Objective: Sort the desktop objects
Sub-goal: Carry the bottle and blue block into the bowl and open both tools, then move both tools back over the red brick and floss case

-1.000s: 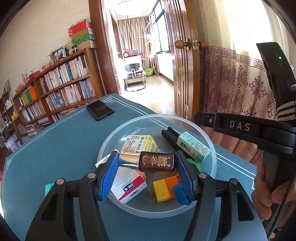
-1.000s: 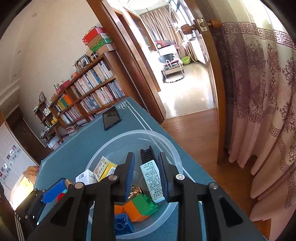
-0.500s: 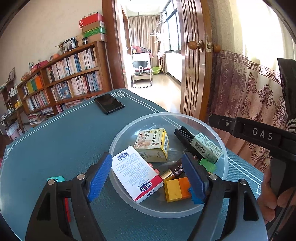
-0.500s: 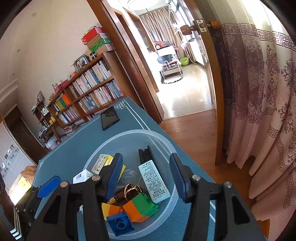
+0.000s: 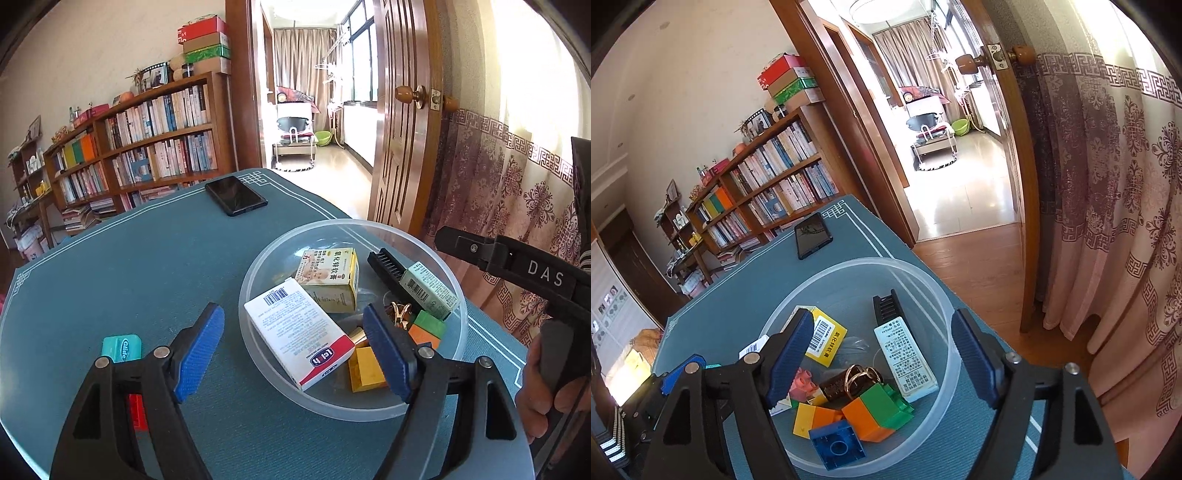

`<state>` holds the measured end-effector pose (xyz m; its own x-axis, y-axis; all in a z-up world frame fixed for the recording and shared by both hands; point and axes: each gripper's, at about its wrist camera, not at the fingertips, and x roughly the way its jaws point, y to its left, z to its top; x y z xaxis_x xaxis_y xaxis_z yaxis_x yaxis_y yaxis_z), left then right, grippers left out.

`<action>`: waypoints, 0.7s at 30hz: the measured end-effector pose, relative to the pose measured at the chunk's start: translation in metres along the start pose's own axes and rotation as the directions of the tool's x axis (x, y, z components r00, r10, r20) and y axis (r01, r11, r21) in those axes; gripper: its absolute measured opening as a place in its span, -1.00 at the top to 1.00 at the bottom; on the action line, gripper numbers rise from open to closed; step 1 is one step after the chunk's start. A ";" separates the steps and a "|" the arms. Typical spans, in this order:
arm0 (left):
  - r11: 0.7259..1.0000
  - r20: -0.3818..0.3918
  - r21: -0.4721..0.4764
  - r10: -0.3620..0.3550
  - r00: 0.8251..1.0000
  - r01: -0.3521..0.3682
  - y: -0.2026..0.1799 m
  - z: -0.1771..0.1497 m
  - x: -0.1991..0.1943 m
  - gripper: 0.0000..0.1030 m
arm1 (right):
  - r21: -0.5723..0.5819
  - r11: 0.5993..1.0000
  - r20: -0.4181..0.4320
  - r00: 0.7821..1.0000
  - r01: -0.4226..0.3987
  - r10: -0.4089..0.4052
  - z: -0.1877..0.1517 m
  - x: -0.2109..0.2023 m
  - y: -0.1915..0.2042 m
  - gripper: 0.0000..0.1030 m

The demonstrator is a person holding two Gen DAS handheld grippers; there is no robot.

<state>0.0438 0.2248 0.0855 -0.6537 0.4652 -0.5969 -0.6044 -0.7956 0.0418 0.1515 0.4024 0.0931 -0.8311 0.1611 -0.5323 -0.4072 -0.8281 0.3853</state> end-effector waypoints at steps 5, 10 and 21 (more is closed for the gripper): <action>1.000 0.008 -0.019 0.008 1.000 -0.008 0.007 -0.002 -0.002 -0.57 | 0.003 1.000 -0.003 1.000 -0.003 0.003 -0.002 0.001 0.001 -0.59; 0.999 0.014 -0.047 0.013 1.000 -0.012 0.016 -0.003 -0.005 -0.57 | -0.002 1.000 -0.012 1.000 -0.007 0.007 -0.004 0.002 0.003 -0.60; 0.993 -0.012 -0.099 0.057 0.998 -0.058 0.039 -0.013 -0.006 -0.57 | -0.010 1.000 -0.019 1.000 -0.023 0.023 -0.007 0.002 0.009 -0.66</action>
<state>0.0303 0.1860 0.0808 -0.6816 0.4143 -0.6032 -0.5173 -0.8558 -0.0032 0.1486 0.3920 0.0904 -0.8328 0.1323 -0.5375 -0.3844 -0.8369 0.3896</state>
